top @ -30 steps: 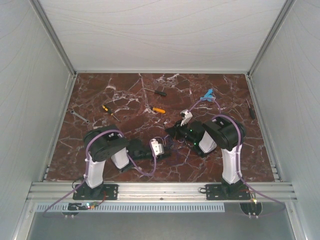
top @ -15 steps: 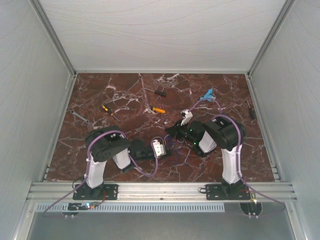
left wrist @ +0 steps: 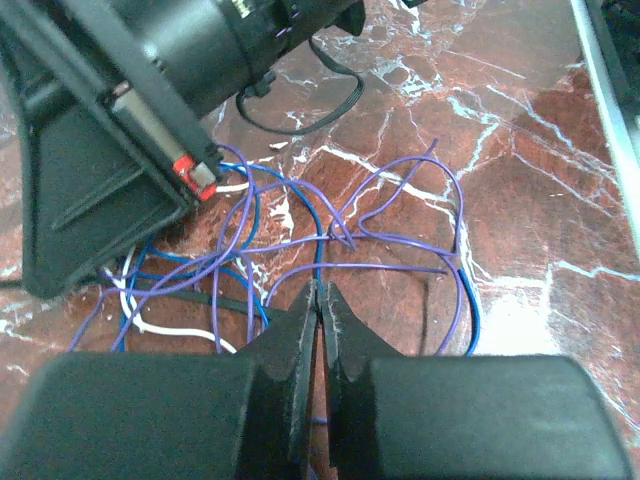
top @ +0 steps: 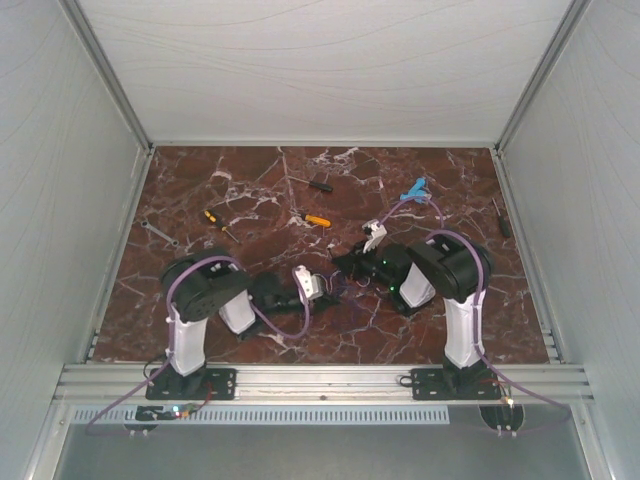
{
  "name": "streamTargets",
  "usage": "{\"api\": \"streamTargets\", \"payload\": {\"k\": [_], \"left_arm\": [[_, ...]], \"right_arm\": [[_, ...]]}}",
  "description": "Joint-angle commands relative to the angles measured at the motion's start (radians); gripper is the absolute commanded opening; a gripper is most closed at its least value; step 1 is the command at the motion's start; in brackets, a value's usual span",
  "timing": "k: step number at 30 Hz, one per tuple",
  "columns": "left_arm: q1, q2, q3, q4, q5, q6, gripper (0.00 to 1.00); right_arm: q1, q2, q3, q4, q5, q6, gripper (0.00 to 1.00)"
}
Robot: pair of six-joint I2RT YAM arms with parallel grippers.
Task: Zip-tie the wires
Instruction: Tie the cable at the center of the board.
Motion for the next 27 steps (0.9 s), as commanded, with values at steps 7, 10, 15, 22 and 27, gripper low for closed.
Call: {"api": "streamTargets", "payload": {"k": [7, 10, 15, 22, 27], "left_arm": [[0.088, -0.032, -0.025, 0.266, 0.144, -0.278, 0.00], [0.122, -0.030, -0.019, 0.265, 0.206, -0.369, 0.00], [0.153, -0.060, -0.015, 0.193, 0.213, -0.436, 0.00], [0.155, -0.202, 0.083, -0.262, 0.179, -0.412, 0.00], [0.161, -0.250, 0.197, -0.605, 0.281, -0.356, 0.00]], "right_arm": [[0.014, -0.076, -0.062, 0.182, -0.080, -0.133, 0.00], [0.023, -0.076, -0.073, 0.223, -0.101, -0.150, 0.00], [0.025, -0.074, -0.077, 0.236, -0.100, -0.163, 0.00], [0.027, -0.070, -0.078, 0.253, -0.098, -0.194, 0.00], [0.021, -0.090, -0.087, 0.263, -0.101, -0.231, 0.00]]}}
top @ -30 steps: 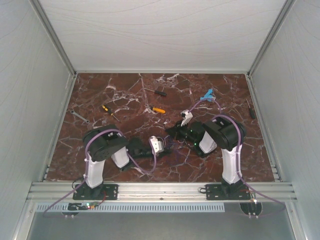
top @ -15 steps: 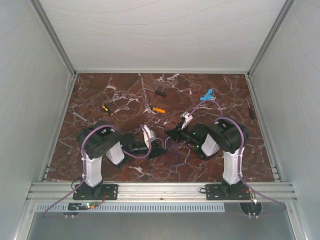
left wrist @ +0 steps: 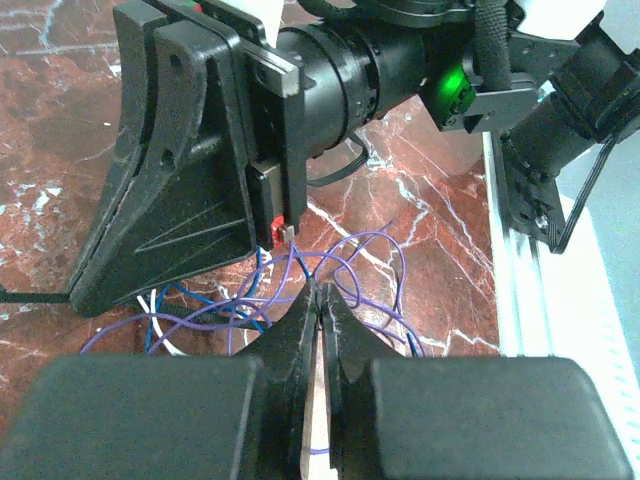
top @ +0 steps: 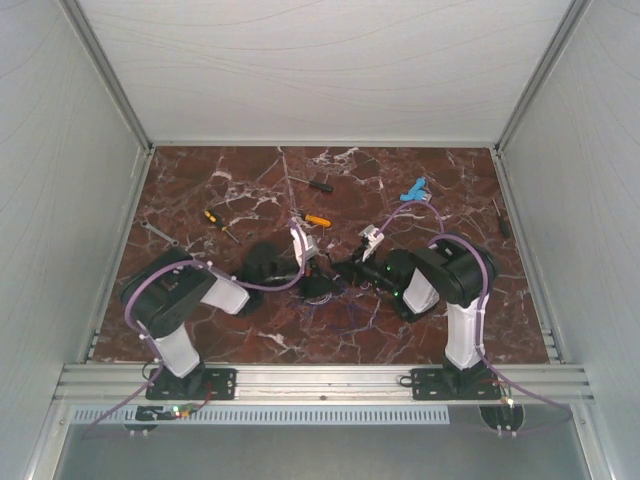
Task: Zip-tie the wires
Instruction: Tie the cable at the center of the board.
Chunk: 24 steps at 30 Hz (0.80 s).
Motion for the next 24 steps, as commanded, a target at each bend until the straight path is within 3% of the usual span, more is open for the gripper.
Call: {"api": "streamTargets", "payload": {"k": [1, 5, 11, 19, 24], "left_arm": [[0.009, -0.034, 0.105, -0.341, 0.097, 0.061, 0.00], [0.015, -0.062, 0.120, -0.516, 0.037, 0.093, 0.00], [0.042, -0.077, 0.193, -0.749, 0.078, 0.141, 0.00], [0.097, -0.031, 0.254, -0.819, 0.254, 0.167, 0.00], [0.098, -0.016, 0.272, -0.862, 0.284, 0.205, 0.00]], "right_arm": [[-0.003, -0.045, -0.015, 0.182, -0.021, -0.073, 0.00], [-0.016, -0.067, -0.018, 0.182, -0.036, -0.077, 0.00], [-0.020, -0.068, -0.003, 0.182, -0.090, -0.093, 0.00], [-0.011, -0.084, -0.006, 0.182, -0.204, -0.162, 0.00], [0.034, -0.086, -0.022, 0.182, -0.215, -0.254, 0.00]]}}
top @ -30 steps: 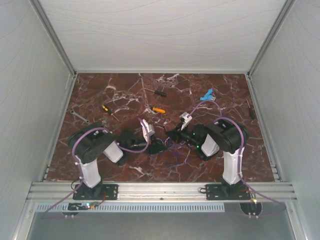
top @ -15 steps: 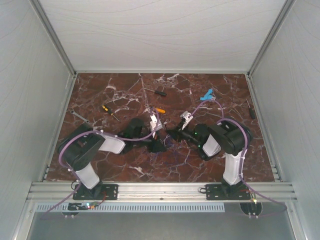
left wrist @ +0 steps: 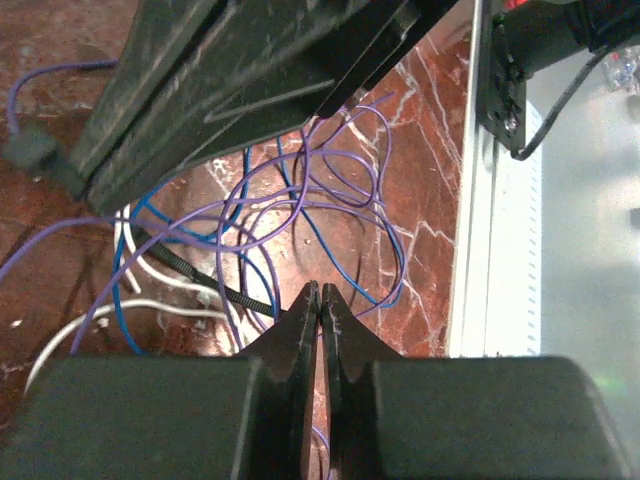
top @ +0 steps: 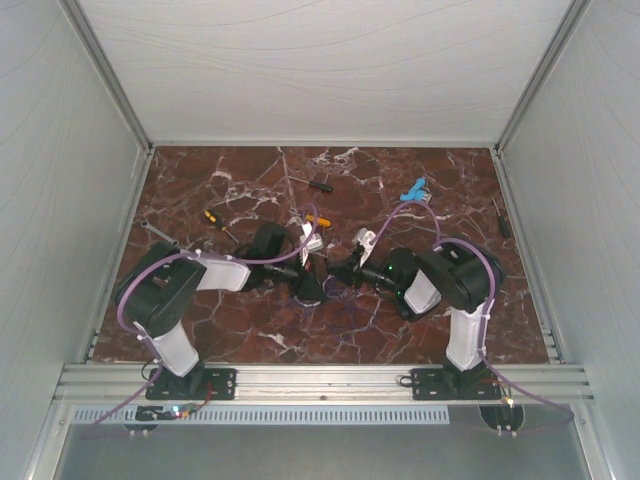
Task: Zip-tie the wires
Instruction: Tie the cable at the center of the board.
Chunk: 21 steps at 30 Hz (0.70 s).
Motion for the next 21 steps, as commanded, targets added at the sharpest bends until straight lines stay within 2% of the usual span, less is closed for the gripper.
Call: {"api": "streamTargets", "payload": {"k": [1, 12, 21], "left_arm": [[0.004, 0.012, 0.031, -0.026, 0.079, 0.045, 0.00], [0.004, 0.018, 0.014, -0.020, 0.084, 0.042, 0.00], [0.025, 0.014, 0.002, -0.015, 0.146, 0.032, 0.00]], "right_arm": [[0.050, -0.028, -0.020, 0.179, -0.046, -0.143, 0.00], [0.077, -0.033, -0.037, 0.178, -0.021, -0.216, 0.00], [0.117, -0.072, -0.080, 0.178, 0.010, -0.336, 0.00]]}}
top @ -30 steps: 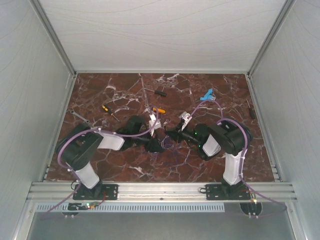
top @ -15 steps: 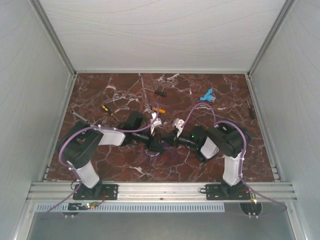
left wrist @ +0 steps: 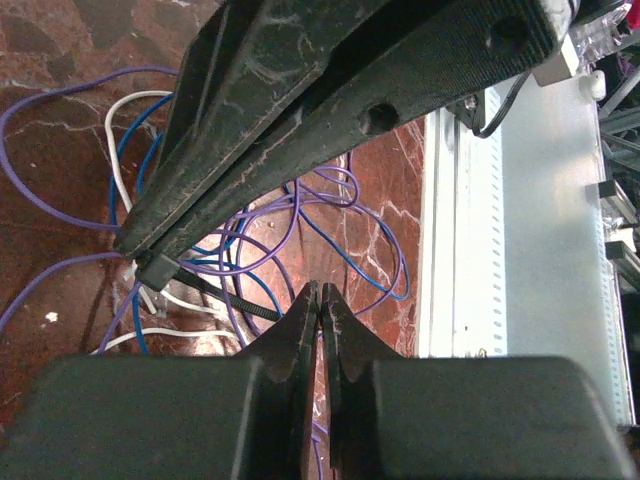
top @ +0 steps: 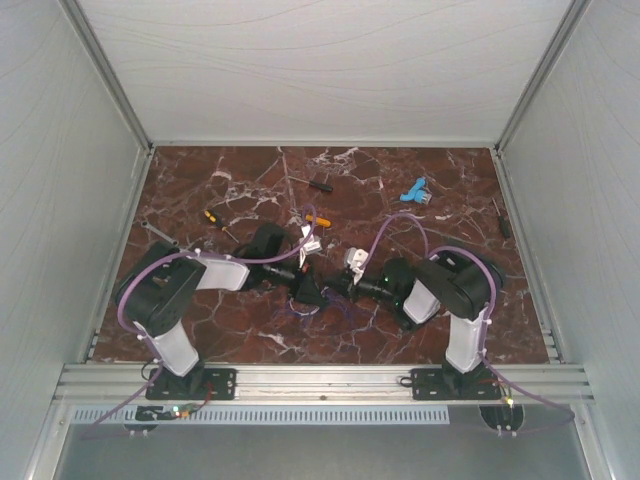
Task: Zip-tie the wires
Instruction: Tie the cable at the center of the board.
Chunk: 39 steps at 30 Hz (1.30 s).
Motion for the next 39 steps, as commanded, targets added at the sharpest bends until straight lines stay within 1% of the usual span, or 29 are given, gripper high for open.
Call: {"api": "streamTargets", "payload": {"k": [1, 6, 10, 23, 39], "left_arm": [[0.008, 0.011, 0.001, 0.025, 0.048, 0.012, 0.00], [0.009, 0.001, -0.003, 0.030, 0.062, -0.006, 0.00], [0.009, -0.015, -0.012, 0.043, 0.082, -0.016, 0.00], [0.008, -0.015, -0.015, 0.055, 0.133, -0.020, 0.00], [0.005, 0.006, 0.004, 0.025, 0.136, -0.005, 0.00]], "right_arm": [[0.021, -0.047, -0.022, 0.176, 0.018, -0.113, 0.00], [0.029, -0.092, -0.033, 0.175, 0.046, -0.156, 0.00], [0.036, -0.120, -0.043, 0.175, 0.034, -0.182, 0.00], [0.044, -0.107, -0.070, 0.175, -0.021, -0.252, 0.00], [0.071, -0.124, -0.088, 0.176, -0.001, -0.291, 0.00]]}}
